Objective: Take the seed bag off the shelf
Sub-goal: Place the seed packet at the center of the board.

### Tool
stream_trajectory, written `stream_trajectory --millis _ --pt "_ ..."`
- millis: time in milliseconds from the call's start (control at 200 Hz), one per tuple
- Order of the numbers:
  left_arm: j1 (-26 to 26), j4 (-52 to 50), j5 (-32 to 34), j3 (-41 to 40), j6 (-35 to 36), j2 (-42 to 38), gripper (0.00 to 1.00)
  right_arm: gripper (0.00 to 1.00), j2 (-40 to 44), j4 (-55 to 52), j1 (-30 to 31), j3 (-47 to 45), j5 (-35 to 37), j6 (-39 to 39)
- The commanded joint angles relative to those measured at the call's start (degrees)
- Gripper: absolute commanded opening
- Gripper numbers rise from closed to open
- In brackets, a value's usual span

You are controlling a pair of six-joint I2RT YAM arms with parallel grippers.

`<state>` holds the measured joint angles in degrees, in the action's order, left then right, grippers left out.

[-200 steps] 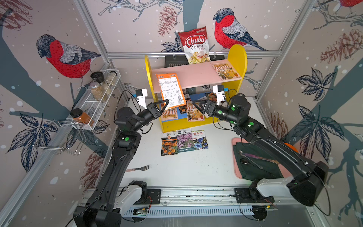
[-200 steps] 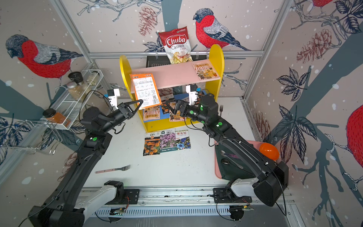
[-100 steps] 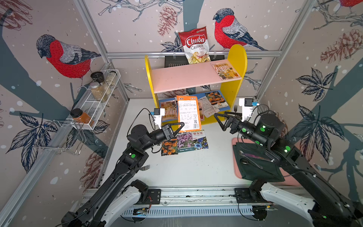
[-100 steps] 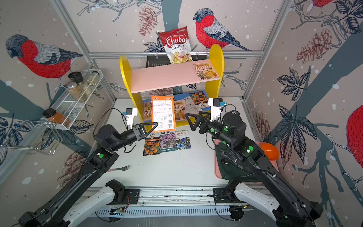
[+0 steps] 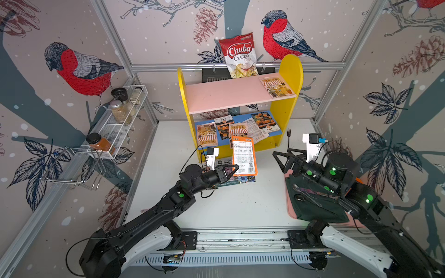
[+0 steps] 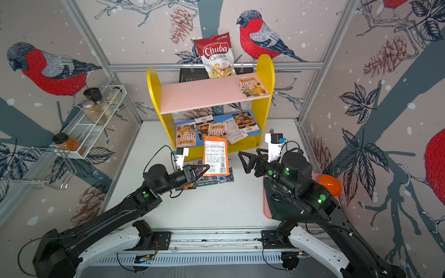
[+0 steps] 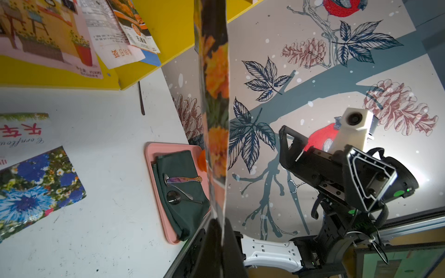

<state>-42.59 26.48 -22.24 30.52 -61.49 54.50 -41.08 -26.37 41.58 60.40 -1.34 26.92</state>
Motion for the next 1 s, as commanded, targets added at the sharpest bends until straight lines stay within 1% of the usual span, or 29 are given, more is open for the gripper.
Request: stream_trajectory --millis 0,110,280,410,575,680,805,920,996 --pt "-0.3 8.7 0.7 -0.6 -1.1 2.8 0.0 1.0 0.7 -0.2 0.1 -0.9 1.4 -0.2" --pt "-0.5 12.5 0.7 -1.7 -1.8 6.2 0.0 1.0 1.4 -0.4 0.2 -1.9 2.2 -0.2" --pt "-1.7 16.1 1.3 -1.3 -2.0 11.9 0.0 1.0 2.3 -0.5 0.2 -3.3 2.7 0.3" --pt "-3.6 18.9 2.7 -0.5 -2.3 16.5 0.0 1.0 2.8 -0.8 0.2 -3.9 3.1 0.9" --pt "-6.3 24.2 4.6 0.4 -4.4 23.1 0.0 1.0 3.2 -1.6 0.2 -3.7 3.4 1.4" --pt "-8.3 28.3 6.0 1.0 -5.8 27.9 0.0 1.0 3.5 -1.9 0.2 -3.9 3.7 1.6" --pt "-9.3 34.2 6.5 1.8 -7.7 33.9 0.0 1.0 4.0 -2.0 0.2 -4.2 3.7 1.8" --pt "-9.9 36.1 7.2 3.1 -8.3 37.8 0.0 1.0 4.3 -2.5 0.2 -4.2 3.7 1.9" --pt "-10.0 35.5 7.2 4.3 -8.9 39.8 0.0 1.0 4.4 -2.9 0.1 -4.1 3.6 2.3"
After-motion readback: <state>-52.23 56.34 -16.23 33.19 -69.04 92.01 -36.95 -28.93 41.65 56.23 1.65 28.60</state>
